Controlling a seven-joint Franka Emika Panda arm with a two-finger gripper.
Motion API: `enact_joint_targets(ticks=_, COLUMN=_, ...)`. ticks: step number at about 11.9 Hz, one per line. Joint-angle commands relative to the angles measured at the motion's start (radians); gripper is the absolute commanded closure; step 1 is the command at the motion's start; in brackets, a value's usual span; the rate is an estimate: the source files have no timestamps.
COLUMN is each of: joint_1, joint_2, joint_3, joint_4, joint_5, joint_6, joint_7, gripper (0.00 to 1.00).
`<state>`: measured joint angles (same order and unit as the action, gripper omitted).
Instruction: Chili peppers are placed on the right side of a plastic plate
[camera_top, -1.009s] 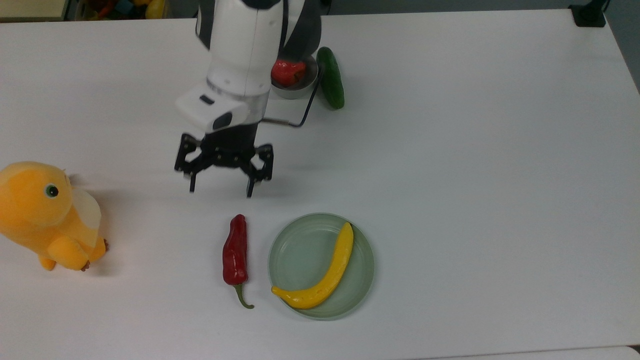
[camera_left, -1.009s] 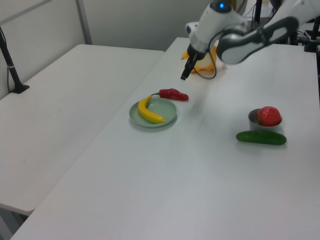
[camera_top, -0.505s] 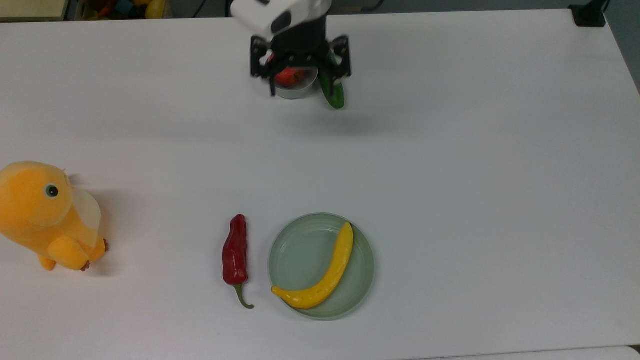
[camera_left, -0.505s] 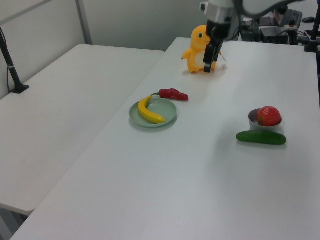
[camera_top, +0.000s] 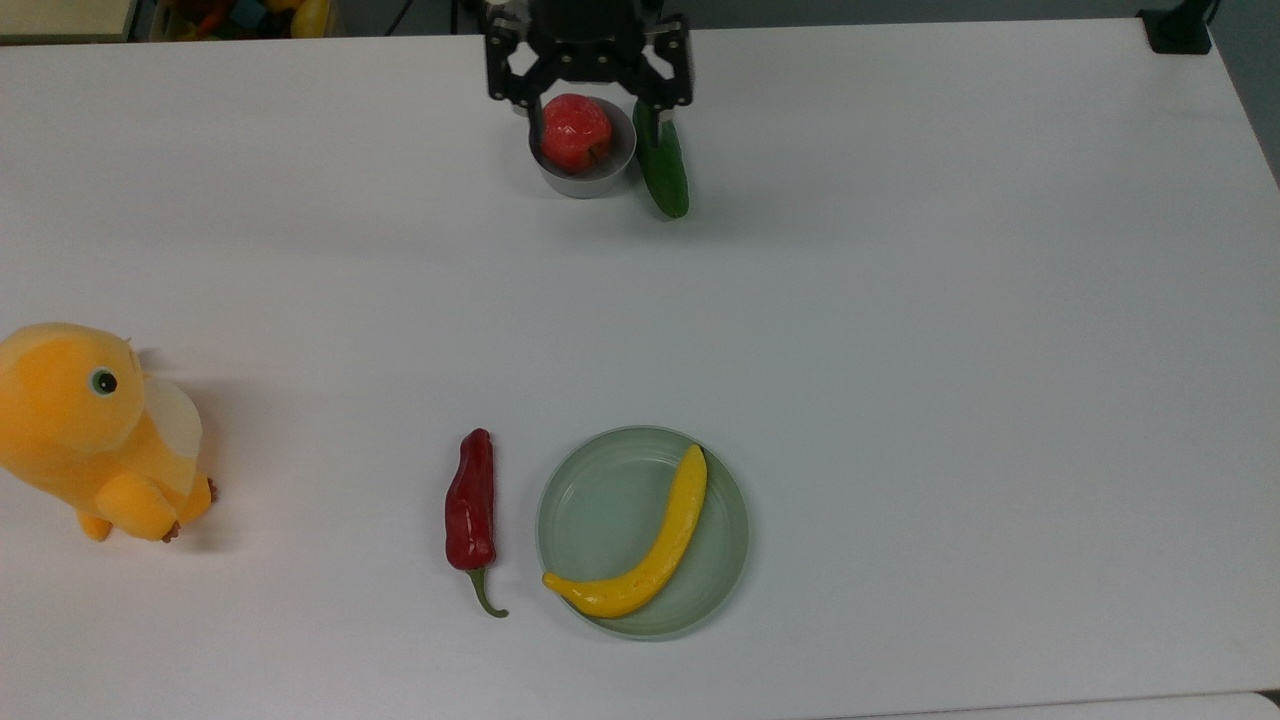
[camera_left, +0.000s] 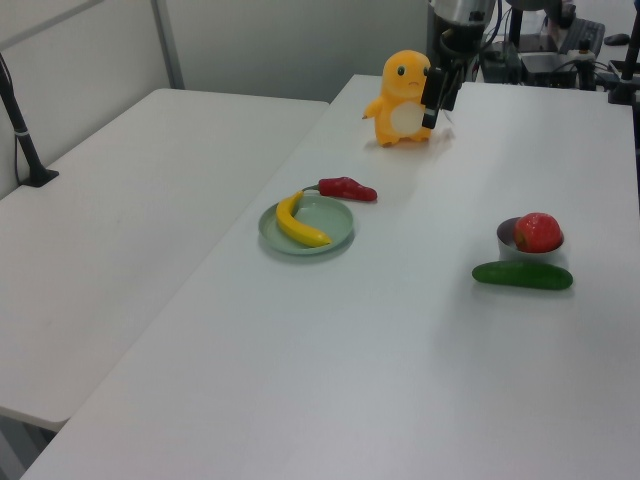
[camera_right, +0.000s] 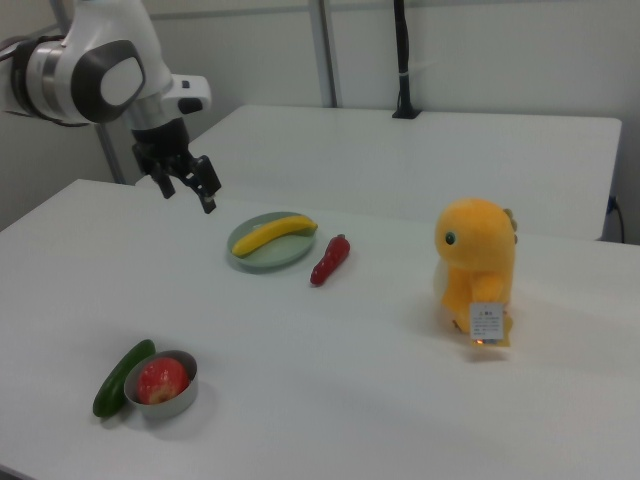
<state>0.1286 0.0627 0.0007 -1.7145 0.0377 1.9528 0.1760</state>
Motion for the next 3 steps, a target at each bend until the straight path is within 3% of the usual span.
enact_joint_targets(ticks=1, joint_1=0.031, joint_2=-0.047, joint_3=-0.059, joint_4=-0.036, joint_5=0.016, joint_6=0.002, joint_7=0.004, gripper=0.0)
enact_joint_targets(ticks=3, joint_1=0.031, joint_2=-0.05, joint_3=-0.059, joint_4=-0.034, joint_5=0.016, joint_6=0.0, joint_7=0.004, gripper=0.0)
